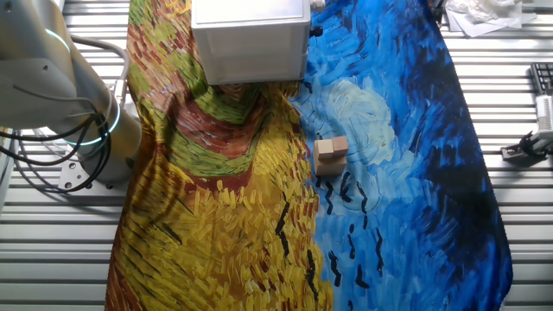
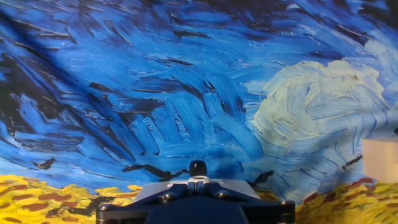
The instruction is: Take something out of a drawer
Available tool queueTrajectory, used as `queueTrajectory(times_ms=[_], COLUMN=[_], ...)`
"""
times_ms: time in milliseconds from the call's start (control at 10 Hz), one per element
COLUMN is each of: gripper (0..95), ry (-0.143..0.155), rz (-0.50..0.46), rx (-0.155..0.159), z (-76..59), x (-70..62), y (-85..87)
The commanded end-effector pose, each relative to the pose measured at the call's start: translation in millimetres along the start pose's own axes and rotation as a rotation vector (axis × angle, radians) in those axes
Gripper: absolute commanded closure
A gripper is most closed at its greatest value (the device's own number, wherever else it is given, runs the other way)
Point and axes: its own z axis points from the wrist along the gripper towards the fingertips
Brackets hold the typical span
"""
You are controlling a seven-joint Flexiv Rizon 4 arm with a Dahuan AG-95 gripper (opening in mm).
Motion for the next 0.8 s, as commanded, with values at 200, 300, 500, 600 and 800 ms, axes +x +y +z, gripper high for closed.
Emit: queueTrajectory(times_ms=[200,300,500,600,800], gripper=[76.0,76.0,57.0,76.0,76.0], ry=[0.004,0.002,-0.005,-0.003,-0.005], rz=[0.004,-0.004,-0.014,-0.014,-0.018], rx=[0.002,0.003,0.008,0.009,0.01], z=[0.7,0.7,1.6,2.9,5.7], x=[0.1,0.2,1.0,2.1,4.5], y=[0.4,0.3,-0.6,-1.7,-4.2])
